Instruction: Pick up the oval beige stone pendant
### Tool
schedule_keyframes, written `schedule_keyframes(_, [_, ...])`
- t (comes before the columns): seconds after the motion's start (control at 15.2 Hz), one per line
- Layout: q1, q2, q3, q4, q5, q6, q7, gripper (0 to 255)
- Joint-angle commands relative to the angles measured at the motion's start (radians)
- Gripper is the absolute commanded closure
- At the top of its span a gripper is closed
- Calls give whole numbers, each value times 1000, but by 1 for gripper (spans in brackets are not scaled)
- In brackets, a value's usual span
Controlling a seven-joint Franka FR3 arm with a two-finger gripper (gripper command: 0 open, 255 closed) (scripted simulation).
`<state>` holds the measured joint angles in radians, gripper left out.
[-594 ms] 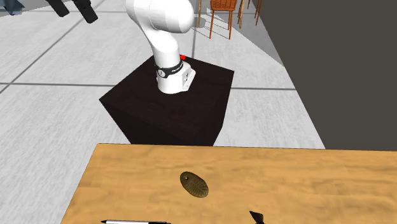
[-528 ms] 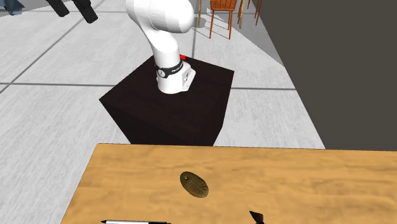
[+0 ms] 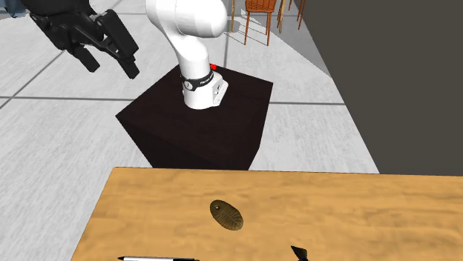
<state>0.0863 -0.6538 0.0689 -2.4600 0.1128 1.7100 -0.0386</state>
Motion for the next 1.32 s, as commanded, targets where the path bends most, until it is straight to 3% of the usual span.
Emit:
schedule_keyframes(0.0, [23, 44, 19, -19, 11, 71, -21, 0])
schedule_keyframes(0.73, [139, 333, 130, -56, 48, 433, -124, 0])
schedule_keyframes(1.25, [204, 590, 215, -7, 12, 666, -164, 0])
